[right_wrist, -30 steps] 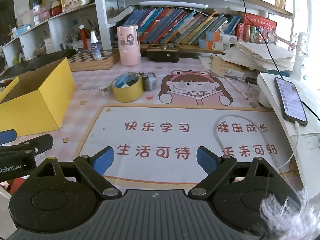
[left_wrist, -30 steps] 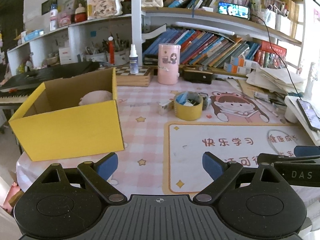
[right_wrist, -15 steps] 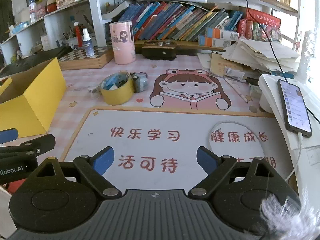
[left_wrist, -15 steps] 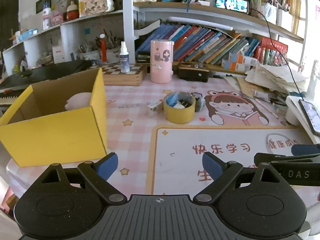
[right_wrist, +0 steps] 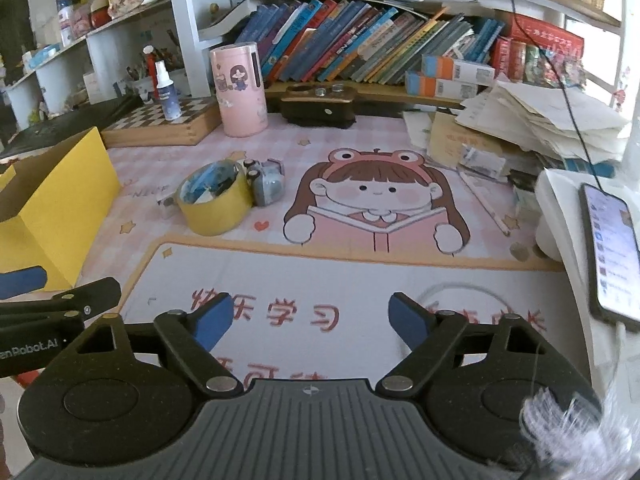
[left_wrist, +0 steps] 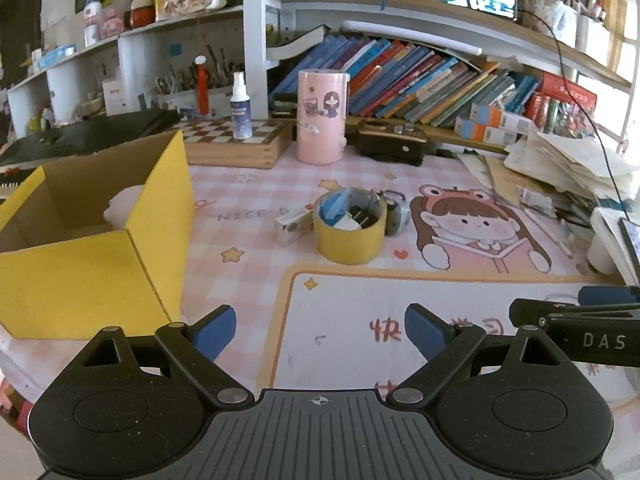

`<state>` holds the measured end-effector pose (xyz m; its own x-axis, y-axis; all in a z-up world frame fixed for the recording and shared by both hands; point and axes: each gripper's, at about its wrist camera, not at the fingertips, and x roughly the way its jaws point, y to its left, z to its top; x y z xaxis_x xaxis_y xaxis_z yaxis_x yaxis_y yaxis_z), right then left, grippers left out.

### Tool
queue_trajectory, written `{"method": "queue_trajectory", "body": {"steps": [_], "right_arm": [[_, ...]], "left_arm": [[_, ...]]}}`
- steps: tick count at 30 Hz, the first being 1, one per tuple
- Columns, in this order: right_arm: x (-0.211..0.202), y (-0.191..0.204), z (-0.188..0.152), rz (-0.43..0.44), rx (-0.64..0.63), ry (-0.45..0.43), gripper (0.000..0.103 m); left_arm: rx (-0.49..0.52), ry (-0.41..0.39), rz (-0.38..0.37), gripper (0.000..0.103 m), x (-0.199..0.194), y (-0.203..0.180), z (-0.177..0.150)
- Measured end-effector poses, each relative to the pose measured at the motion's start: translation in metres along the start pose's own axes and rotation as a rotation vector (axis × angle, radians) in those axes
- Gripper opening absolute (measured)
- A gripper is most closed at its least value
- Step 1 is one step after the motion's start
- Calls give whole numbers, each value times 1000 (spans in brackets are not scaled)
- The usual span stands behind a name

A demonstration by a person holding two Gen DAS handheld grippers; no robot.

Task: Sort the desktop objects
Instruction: 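Move the right gripper toward the yellow tape roll and grey toy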

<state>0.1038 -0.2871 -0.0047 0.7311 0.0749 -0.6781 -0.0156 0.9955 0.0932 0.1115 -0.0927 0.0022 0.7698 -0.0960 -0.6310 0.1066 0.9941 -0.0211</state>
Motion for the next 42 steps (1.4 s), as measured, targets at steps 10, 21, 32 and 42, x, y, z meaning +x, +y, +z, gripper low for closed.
{"method": "queue_trajectory", "body": {"steps": [10, 21, 32, 42], "right_arm": [[29, -22, 32, 97, -17, 2, 78], [65, -41, 66, 178, -15, 6, 78], [84, -52, 85, 188, 0, 9, 78], [86, -63, 84, 163, 7, 26, 78]], "left_arm": [[-61, 8, 52, 93, 30, -15, 21], [-52, 31, 107, 93, 77, -37, 50], [-47, 90, 124, 93, 137, -46, 62], [-59, 108, 121, 93, 172, -49, 68]]}}
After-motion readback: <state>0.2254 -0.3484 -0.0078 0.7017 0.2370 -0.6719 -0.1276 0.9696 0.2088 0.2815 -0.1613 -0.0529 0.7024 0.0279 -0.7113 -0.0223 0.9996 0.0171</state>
